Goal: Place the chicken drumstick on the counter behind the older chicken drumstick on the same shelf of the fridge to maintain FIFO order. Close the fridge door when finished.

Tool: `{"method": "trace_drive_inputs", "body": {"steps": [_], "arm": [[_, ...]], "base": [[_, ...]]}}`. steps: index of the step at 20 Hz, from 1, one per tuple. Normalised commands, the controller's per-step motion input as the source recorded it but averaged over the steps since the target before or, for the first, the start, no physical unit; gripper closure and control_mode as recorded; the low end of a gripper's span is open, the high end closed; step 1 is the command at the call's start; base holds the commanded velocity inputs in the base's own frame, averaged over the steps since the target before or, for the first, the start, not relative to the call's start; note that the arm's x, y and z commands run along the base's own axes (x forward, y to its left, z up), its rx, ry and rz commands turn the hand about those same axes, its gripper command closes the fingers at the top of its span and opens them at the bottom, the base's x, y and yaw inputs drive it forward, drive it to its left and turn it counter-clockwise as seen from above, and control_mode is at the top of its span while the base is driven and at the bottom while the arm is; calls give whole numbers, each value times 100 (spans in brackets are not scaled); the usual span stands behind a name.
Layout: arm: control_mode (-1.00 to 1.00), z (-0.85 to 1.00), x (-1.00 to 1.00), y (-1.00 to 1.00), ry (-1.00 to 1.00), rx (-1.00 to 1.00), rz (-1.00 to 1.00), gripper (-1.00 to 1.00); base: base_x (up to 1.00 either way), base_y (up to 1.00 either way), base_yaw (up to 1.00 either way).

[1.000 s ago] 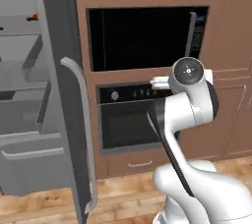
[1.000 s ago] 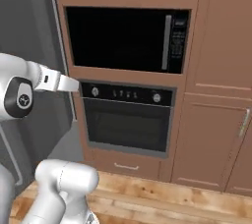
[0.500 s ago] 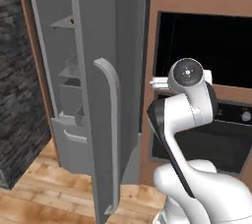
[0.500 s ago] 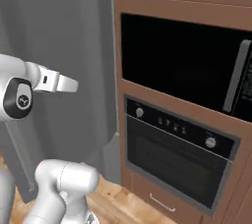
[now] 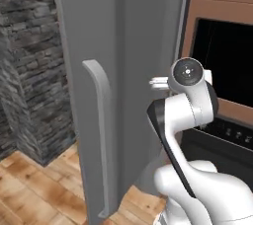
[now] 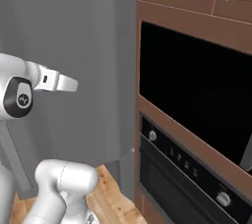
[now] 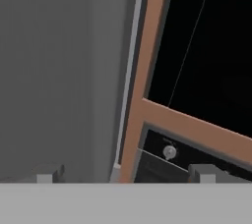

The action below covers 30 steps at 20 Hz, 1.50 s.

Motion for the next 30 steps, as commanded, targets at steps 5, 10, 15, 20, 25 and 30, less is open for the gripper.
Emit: {"method": "trace_drive_inputs", "body": {"steps": [5, 10, 15, 20, 25, 30], "arm": [[100, 0, 0, 0, 0, 0, 0, -100], [100, 0, 0, 0, 0, 0, 0, -100], [100, 0, 0, 0, 0, 0, 0, -100], [100, 0, 0, 0, 0, 0, 0, -100], [100, 0, 0, 0, 0, 0, 0, -100], [100, 0, 0, 0, 0, 0, 0, -100]], "base": [[2, -56, 51], [10, -41, 44], [22, -35, 42], [21, -45, 38], [19, -48, 33], [14, -42, 30]]}}
